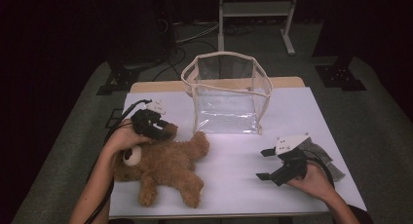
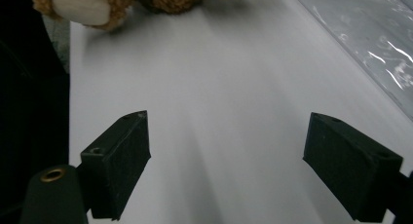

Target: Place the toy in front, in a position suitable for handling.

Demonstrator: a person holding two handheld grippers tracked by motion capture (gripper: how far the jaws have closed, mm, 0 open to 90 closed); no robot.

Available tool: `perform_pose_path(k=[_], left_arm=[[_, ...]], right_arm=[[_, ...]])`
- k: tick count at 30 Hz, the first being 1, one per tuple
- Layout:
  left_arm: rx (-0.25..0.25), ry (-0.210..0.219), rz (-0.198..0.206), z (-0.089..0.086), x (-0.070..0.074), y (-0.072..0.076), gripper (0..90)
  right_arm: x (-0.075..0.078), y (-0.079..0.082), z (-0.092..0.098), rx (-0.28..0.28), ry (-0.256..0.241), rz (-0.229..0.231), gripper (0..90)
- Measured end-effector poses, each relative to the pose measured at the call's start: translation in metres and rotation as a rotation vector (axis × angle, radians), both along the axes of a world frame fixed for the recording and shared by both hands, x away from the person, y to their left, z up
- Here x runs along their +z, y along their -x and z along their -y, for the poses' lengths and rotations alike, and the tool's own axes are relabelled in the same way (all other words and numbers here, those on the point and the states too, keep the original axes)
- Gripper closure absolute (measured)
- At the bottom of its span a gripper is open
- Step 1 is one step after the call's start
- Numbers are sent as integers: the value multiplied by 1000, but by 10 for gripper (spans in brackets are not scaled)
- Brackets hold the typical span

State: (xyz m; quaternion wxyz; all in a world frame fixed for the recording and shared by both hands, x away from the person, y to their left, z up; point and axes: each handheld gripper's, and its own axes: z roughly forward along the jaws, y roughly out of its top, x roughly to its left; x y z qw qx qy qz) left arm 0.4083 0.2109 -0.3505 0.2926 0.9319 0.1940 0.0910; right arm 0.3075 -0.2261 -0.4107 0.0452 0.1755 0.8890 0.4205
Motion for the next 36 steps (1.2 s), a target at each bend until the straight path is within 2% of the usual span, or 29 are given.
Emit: perform_pose_path(k=[1, 2, 3, 4, 5, 6, 7, 8, 10, 12, 14, 15, 16, 17, 20, 21, 23, 26, 27, 28, 30, 34, 36], left_arm=[[-7, -8, 0, 0, -1, 1, 566], [-22, -14, 3, 0, -2, 2, 648], [-22, -14, 3, 0, -2, 2, 681], [-28, -16, 5, 0, -2, 3, 707], [-33, -13, 5, 0, -2, 4, 707], [-43, -15, 10, 0, -3, 5, 737], [-43, -15, 10, 0, -3, 5, 753], [-52, -16, 19, 0, -3, 6, 766], [-58, -13, 24, -1, -2, 7, 779], [-64, -10, 27, -2, -1, 7, 786], [-65, -8, 29, -3, 1, 9, 791], [-65, -8, 29, -3, 1, 9, 792], [-68, -2, 30, -4, 1, 9, 792], [-68, 0, 32, -4, 2, 10, 792], [-72, 7, 42, -6, 3, 11, 792], [-72, 7, 42, -6, 3, 11, 792], [-71, 20, 42, -7, 3, 12, 791], [-70, 24, 43, -8, 4, 13, 792], [-70, 24, 43, -8, 4, 13, 792], [-74, 17, 44, -8, 4, 13, 792], [-77, 16, 48, -8, 5, 13, 791], [-71, 37, 51, -10, 5, 14, 791], [-72, 40, 50, -10, 5, 15, 791]], right_arm=[[0, 0, 0, 0, 0, 0, 156], [2, 1, -9, 24, 1, 2, 156], [2, 1, -9, 24, 1, 2, 156], [5, 1, -19, 48, -8, -3, 156], [5, 1, -19, 48, -8, -3, 156], [8, 1, -30, 80, -20, -8, 156], [8, 1, -30, 80, -20, -8, 156], [11, 2, -44, 119, -31, -11, 156], [15, 4, -62, 163, -37, -11, 156], [17, 5, -68, 177, -36, -12, 156], [24, 8, -93, 240, -34, -2, 156], [24, 8, -93, 240, -34, -2, 156], [26, 10, -105, 266, -37, -7, 156], [26, 10, -105, 266, -37, -7, 156], [26, 11, -131, 310, -21, -22, 157], [26, 11, -131, 310, -21, -22, 157], [23, 13, -143, 330, -21, -31, 159], [15, 15, -161, 356, -30, -75, 159], [15, 15, -161, 356, -30, -75, 159], [9, 17, -170, 368, -18, -89, 160], [6, 18, -173, 367, -10, -100, 165], [-7, 17, -186, 345, 14, -152, 316], [-10, 17, -188, 343, 18, -153, 351]])
